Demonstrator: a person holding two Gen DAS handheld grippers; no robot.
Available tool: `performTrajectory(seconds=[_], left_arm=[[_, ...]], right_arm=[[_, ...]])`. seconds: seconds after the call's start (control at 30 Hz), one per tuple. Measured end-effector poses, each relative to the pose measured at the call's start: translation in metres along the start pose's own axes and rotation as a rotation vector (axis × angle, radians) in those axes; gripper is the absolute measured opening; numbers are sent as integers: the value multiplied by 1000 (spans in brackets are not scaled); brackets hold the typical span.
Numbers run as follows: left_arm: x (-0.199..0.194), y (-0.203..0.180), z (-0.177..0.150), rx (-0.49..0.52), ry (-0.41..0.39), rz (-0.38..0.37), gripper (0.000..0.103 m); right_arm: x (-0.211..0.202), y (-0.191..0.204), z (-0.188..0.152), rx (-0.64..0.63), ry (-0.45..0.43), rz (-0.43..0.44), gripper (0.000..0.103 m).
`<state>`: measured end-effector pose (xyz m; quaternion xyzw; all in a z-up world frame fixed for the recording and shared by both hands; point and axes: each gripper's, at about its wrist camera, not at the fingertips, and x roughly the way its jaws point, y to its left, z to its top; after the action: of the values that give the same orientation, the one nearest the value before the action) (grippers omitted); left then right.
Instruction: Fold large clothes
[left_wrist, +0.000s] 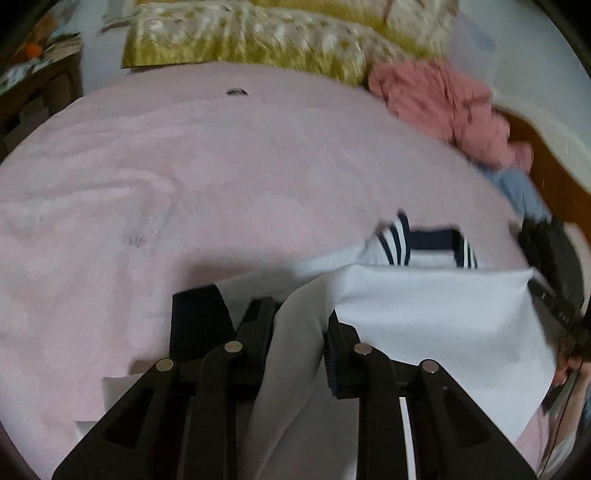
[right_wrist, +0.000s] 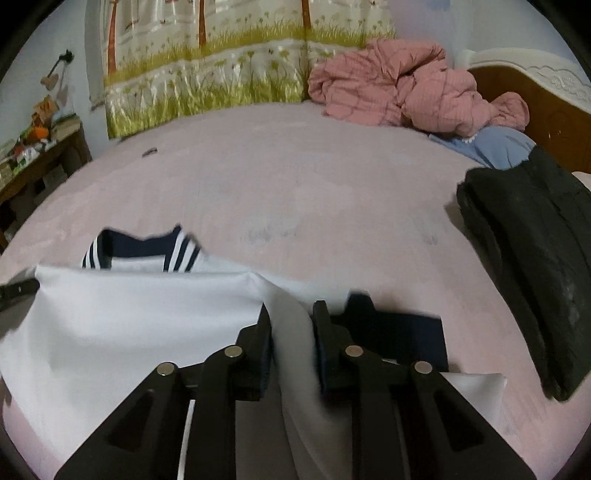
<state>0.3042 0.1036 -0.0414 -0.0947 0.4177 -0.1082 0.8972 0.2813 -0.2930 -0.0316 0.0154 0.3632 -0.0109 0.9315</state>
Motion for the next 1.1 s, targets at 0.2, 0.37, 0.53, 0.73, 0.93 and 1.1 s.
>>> performTrajectory(seconds=[0.2, 0.37, 0.53, 0.73, 0.93, 1.1], left_arm=[[-20, -13, -13, 113, -208, 50, 65], [-77, -17, -31, 93, -396, -5, 92], [-101, 3, -48, 34, -466, 85, 103], [-77, 55, -37, -110, -343, 142, 102], [-50, 71, -37, -170, -238, 83, 40], [-52, 69, -43, -179, -263, 34, 6]], right_arm=[[-16, -4, -2, 20, -114, -40, 82], [-73, -32, -20, 102, -258, 33, 88], [-108, -62, -44, 190, -396, -63, 101], [-80, -62, -39, 96, -252, -41, 100], [-56, -85, -30, 190, -218, -55, 18], [-26, -99, -30, 245, -94, -45, 17]])
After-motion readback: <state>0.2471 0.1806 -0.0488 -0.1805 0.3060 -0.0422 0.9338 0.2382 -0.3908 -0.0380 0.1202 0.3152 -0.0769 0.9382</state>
